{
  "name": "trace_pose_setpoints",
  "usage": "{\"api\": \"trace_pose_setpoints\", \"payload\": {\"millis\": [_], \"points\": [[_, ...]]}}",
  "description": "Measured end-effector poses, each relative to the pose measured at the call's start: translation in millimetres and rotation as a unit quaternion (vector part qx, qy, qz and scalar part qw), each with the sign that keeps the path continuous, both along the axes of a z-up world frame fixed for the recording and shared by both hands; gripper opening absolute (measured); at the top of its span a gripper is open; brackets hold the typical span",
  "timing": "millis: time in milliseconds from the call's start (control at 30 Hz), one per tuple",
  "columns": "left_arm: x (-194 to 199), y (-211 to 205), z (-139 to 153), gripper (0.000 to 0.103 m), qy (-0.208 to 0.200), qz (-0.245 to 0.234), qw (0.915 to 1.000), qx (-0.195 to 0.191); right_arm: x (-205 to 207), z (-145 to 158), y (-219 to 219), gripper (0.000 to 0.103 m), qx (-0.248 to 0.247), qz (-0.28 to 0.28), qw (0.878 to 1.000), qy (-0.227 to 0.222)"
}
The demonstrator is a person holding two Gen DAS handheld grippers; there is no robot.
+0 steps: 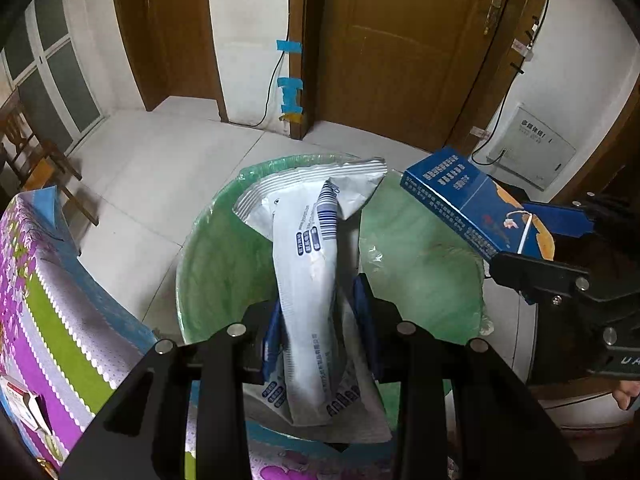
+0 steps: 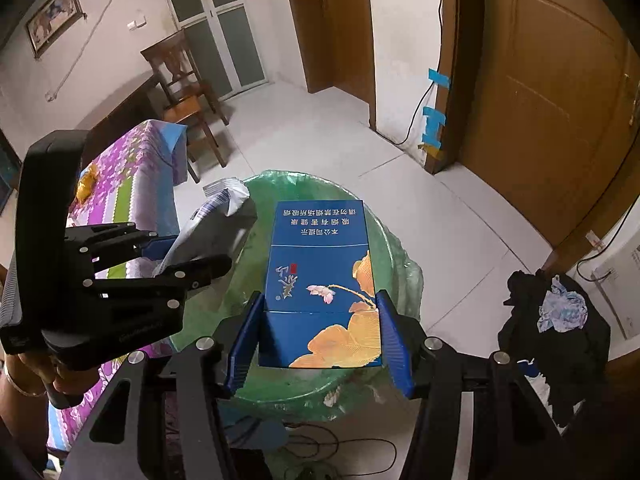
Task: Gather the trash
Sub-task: 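Carry both items over the green bin and open both tools to drop them, then grasp the gold snack wrapper with the left tool while the right tool grasps the orange paper cup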
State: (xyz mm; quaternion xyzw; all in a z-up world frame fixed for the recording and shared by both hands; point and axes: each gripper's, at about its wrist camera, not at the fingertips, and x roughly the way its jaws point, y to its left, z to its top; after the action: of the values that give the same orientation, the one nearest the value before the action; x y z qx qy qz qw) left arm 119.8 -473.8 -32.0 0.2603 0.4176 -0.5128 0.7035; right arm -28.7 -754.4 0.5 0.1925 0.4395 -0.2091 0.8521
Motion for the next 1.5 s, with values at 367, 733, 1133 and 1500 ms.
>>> {"api": "trace_pose_setpoints", "payload": {"millis": [367,733,1133,1500], "points": [[13,7,8,0.064,-0.022,0.047,0.9986,-0.013,8,-4,-4,0.066,0.007,-0.016,1.0,-0.014],[9,23,10,0.064,-0.051,0.055,0.9971,-0.015,6,0,2,0.066,-0.002,-0.023,1.0,-0.016],[10,123,13,0.075,-0.147,0.145,0.9779,-0.034,3,6,72,0.07,-0.078,-0.012,0.991,-0.112],[31,259,26,0.08,-0.189,0.254,0.9464,-0.063,21,12,197,0.084,-0.185,0.036,0.95,-0.249]]}}
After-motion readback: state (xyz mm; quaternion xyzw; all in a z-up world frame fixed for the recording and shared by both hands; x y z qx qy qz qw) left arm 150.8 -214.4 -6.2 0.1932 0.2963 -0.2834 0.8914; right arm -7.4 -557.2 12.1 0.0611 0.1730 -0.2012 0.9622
